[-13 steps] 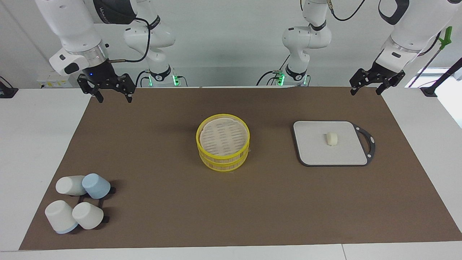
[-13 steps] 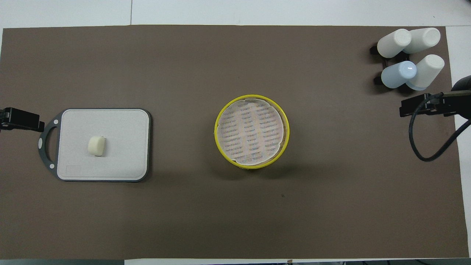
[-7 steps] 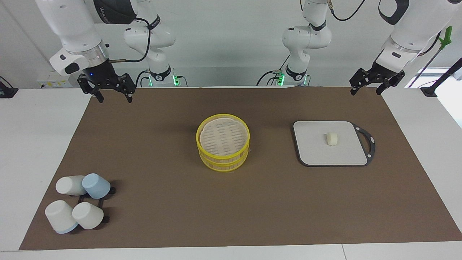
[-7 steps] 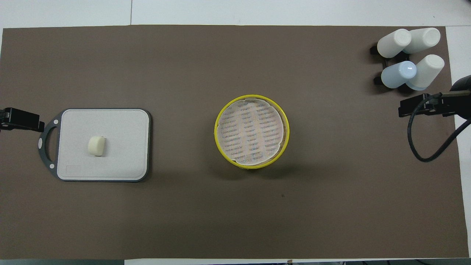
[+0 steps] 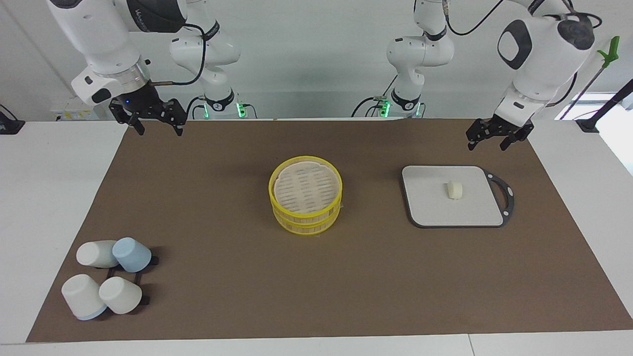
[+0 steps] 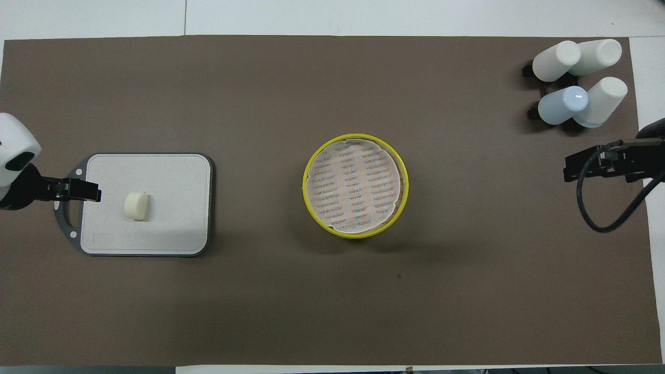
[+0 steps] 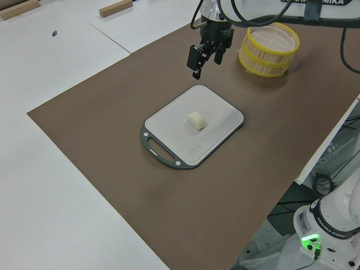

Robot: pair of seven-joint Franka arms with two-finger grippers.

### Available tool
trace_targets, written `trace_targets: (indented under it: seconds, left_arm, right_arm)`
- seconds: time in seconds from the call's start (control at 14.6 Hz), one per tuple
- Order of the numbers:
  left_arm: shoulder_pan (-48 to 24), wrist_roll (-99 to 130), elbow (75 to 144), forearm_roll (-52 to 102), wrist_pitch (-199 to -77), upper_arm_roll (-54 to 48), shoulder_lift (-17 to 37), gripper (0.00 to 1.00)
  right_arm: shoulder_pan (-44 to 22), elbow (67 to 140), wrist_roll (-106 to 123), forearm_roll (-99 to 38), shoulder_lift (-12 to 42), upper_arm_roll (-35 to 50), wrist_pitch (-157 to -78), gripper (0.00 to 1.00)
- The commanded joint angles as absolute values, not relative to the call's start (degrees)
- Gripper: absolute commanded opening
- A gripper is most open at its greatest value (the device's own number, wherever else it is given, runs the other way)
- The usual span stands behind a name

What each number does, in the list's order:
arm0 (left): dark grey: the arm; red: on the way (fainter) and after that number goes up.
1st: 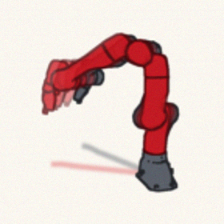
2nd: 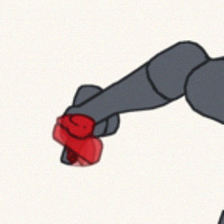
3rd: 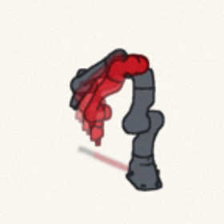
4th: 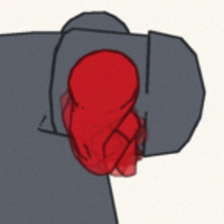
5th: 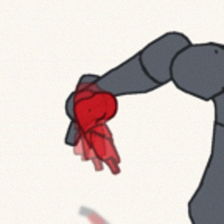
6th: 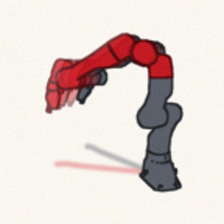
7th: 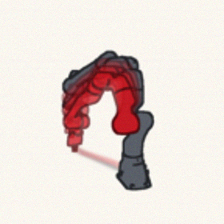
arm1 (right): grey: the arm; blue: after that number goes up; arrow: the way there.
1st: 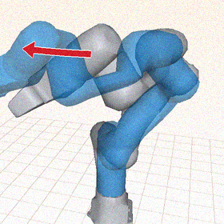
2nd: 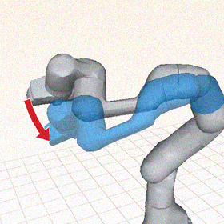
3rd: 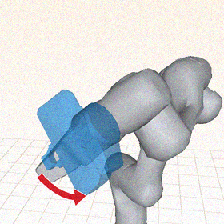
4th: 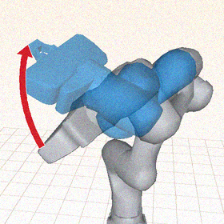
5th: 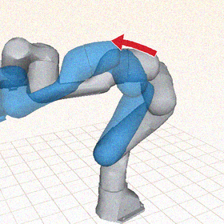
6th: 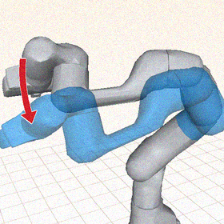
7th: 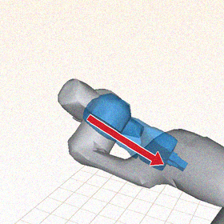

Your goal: Place bun in steamer

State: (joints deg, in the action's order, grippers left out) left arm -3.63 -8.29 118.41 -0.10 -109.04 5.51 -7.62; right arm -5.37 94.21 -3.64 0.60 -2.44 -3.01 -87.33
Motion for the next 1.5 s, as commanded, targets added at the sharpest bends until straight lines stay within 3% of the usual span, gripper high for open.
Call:
trace_targets:
  seconds: [0.0, 0.2, 0.55, 0.68, 0.89, 1.02, 1.3, 1.37, 1.43]
  left_arm:
    - [-2.8, -10.8, 129.9, -1.2, -120.1, 5.2, -9.2, 1.0]
    - [-3.0, -11.2, 137.2, -1.2, -130.5, 5.1, -7.4, 1.0]
    - [-4.6, -11.5, 139.3, -1.2, -140.8, 5.1, -1.2, 1.0]
    - [-4.4, -12.8, 139.2, -1.2, -142.4, 5.1, -0.4, 1.0]
    - [-3.9, -14.5, 139.2, -1.2, -144.4, 5.2, 0.5, 1.0]
    - [-3.9, -14.5, 139.2, -1.2, -144.1, 5.1, 0.5, 0.87]
    - [-3.9, -14.3, 138.9, -1.2, -143.9, 5.2, 0.6, 0.37]
    - [-3.8, -14.3, 138.9, -1.2, -143.9, 5.1, 0.6, 0.31]
    - [-3.8, -14.3, 138.9, -1.2, -143.6, 5.1, 0.6, 0.3]
  right_arm:
    - [-4.5, 93.4, -3.9, -0.6, -1.9, 4.0, -92.4, 1.0]
    - [-5.5, 91.1, -17.1, -0.3, 3.7, 11.3, -97.5, 1.0]
    - [-21.9, 75.1, -37.8, 5.9, 22.3, 11.3, -103.2, 1.0]
    - [-26.8, 75.1, -44.0, 9.2, 24.2, 11.3, -107.3, 1.0]
    - [-28.8, 82.6, -49.2, 11.9, 26.4, 11.5, -115.6, 1.0]
    - [-28.5, 88.0, -52.5, 11.9, 26.0, 11.6, -124.4, 1.0]
    - [-28.9, 93.3, -53.2, 12.0, 25.1, 11.7, -130.3, 1.0]
    - [-28.9, 93.5, -53.2, 12.0, 25.1, 11.7, -130.4, 0.99]
    - [-29.0, 93.9, -53.3, 11.9, 25.0, 11.7, -130.4, 0.89]
